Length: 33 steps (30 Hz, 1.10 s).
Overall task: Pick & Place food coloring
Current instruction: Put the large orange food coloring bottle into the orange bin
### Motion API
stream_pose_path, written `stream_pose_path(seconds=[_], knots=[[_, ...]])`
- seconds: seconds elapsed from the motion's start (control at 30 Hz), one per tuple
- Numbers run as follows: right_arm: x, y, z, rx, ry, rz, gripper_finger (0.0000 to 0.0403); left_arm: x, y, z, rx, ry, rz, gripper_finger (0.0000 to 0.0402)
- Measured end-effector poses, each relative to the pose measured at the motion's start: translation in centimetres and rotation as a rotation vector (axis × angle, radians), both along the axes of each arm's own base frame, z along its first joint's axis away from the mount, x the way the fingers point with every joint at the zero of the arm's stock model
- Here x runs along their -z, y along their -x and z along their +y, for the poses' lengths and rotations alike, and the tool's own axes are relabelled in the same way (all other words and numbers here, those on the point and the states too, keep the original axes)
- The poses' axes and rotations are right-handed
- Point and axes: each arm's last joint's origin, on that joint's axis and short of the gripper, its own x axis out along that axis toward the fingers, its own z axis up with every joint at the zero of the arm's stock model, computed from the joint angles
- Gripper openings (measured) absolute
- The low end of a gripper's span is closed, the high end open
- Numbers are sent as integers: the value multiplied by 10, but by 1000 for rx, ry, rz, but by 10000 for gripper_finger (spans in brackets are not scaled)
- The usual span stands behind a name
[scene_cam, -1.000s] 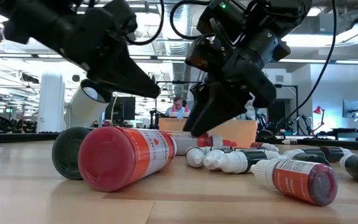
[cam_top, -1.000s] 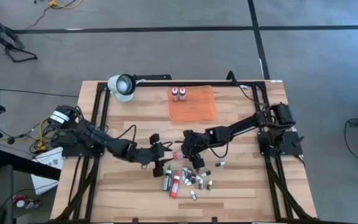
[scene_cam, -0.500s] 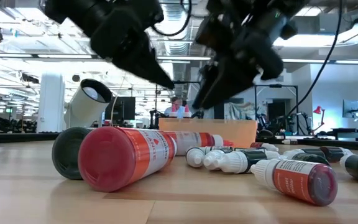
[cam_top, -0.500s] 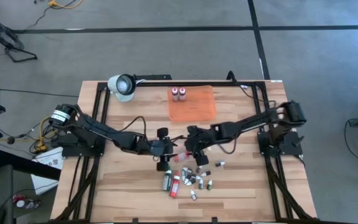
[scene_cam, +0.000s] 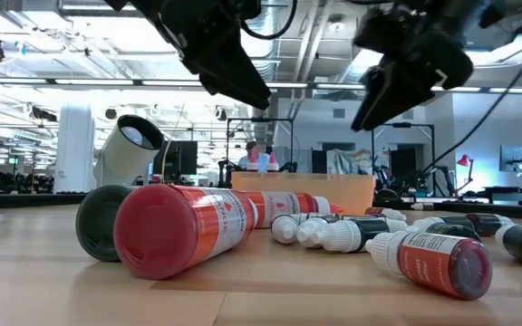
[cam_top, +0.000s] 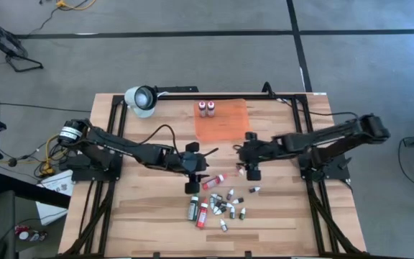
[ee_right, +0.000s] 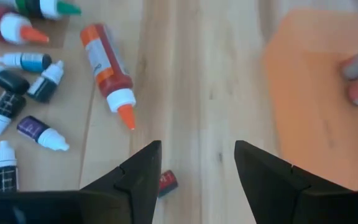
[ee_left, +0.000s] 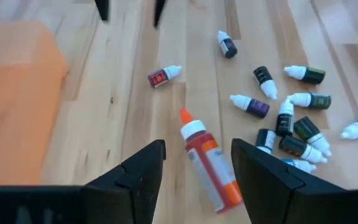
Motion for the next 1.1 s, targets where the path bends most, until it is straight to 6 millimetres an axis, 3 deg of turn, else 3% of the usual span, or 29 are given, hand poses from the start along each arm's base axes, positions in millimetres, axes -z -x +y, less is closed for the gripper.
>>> stream_pose_path(seconds=[0.2, 0.47, 0.63, 0.77, 1.1], knots=[[-2, 38, -5, 18, -21, -200, 189, 31, -26, -1, 24, 22, 103, 185], [-11, 64, -5, 27, -58, -311, 179, 29, -65, 10, -9, 64, 174, 185], [-15, 67, -1, 7, -52, -330, 177, 44, -86, 8, 39, 146, 282, 185], [-14, 68, 1, 5, -43, -319, 178, 58, -99, 8, 8, 111, 428, 185], [-13, 67, 1, 2, -43, -315, 173, 56, -113, 7, 3, 94, 487, 185]])
